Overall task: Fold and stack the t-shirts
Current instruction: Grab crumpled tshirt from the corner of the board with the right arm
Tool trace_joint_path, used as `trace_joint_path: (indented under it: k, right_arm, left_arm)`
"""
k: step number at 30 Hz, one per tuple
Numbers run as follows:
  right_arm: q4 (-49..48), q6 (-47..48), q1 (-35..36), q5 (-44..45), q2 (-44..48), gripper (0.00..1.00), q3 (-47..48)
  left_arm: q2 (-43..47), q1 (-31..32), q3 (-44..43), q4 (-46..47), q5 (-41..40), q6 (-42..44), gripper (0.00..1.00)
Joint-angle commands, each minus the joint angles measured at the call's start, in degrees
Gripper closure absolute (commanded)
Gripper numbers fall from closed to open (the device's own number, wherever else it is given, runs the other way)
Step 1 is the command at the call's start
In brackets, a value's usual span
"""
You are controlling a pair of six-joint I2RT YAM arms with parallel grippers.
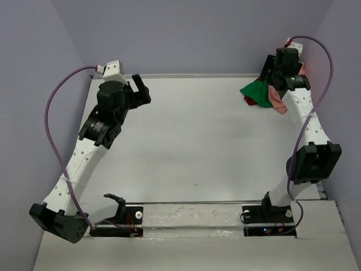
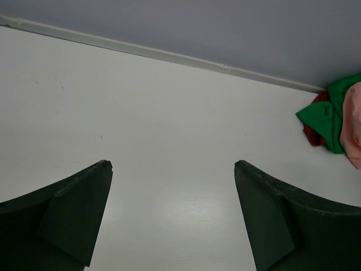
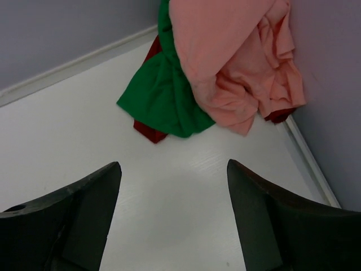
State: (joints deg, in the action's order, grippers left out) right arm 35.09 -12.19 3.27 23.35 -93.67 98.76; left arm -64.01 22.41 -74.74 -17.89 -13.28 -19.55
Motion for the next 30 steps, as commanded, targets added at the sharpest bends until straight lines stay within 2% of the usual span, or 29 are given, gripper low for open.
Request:
trace_joint_path:
  k: [1, 4, 9, 14, 17, 21, 30]
  right_arm:
    - [-3.36, -0.65, -9.31, -4.18, -7.99, 0.32, 12.03]
    - [-2.14, 0.75, -11.35, -5.42, -15.63, 0.39, 20.46]
    - [1.12, 1.64, -13.37, -6.04, -25.94, 0.40, 30.69]
    - [1.82, -0.65, -16.28, -15.08, -31.92, 0.37, 35.79]
    - [5.86, -2.13, -16.80, -16.32, -36.66, 0.36, 41.41]
    - [4.64, -2.41, -16.80, -14.39, -36.33, 0.36, 36.87]
    - [-0.63, -3.46, -16.80, -16.76, -32.55, 0.38, 23.17]
  left_arm:
    - [0.11, 0.17, 0.74, 2.60, -0.08, 0.74, 0.01]
    - [-0.85, 0.09, 0.04, 2.07, -0.78, 1.01, 0.01]
    - [-1.47, 0.17, 0.64, 1.98, -0.70, 0.74, 0.01]
    - [-1.82, 0.09, 1.97, 2.16, -0.87, 0.57, 0.01]
    - [-2.87, 0.09, 1.88, 2.25, -0.96, 1.18, 0.01]
    - [-4.11, 0.17, 1.35, 2.07, -0.44, 1.09, 0.01]
    - [-4.63, 0.09, 1.53, 2.42, -0.43, 1.01, 0.01]
